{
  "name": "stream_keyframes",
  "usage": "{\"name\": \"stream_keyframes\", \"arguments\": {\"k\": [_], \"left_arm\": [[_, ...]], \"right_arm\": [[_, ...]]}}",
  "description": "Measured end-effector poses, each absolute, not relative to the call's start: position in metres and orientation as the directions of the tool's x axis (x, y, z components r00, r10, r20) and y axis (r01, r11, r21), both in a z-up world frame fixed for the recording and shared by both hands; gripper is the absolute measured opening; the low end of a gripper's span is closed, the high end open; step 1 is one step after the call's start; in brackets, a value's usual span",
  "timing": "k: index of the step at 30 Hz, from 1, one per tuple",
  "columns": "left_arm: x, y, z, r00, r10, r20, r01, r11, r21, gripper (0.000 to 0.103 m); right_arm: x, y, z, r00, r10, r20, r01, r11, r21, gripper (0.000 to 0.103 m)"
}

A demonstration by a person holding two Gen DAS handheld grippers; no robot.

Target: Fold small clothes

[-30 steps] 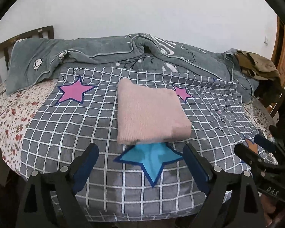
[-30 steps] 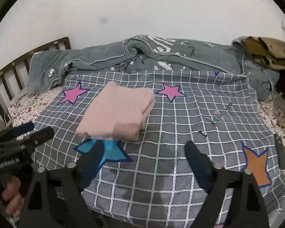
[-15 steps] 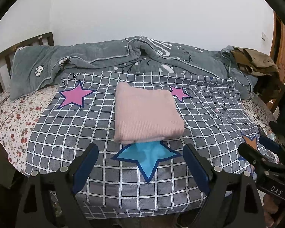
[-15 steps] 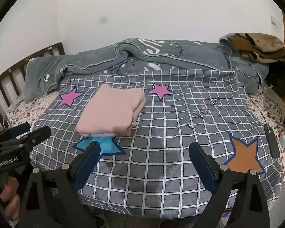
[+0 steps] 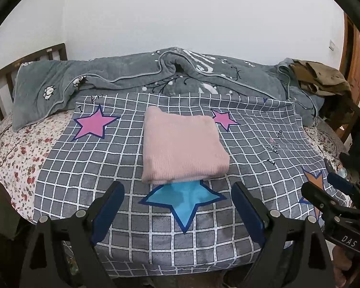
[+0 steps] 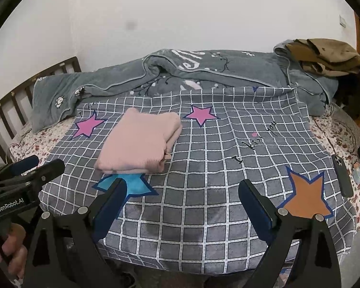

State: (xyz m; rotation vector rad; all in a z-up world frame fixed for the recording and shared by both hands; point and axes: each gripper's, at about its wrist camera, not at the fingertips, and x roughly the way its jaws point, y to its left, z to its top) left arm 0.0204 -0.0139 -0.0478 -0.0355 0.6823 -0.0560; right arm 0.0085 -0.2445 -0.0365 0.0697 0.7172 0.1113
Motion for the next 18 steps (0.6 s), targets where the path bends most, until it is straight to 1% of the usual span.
{"name": "stream_keyframes", "arguments": {"k": [18], "left_arm": [[0.0210,-0.0128,-0.0456,0.775,-0.059,-0.629,0.037,0.998,-0.047,0.091]], "right_arm": [[0.0104,-0.2436,-0.0338,0.748,0.125,-0.651,-0.082,0.992,0.096,0.093]]}}
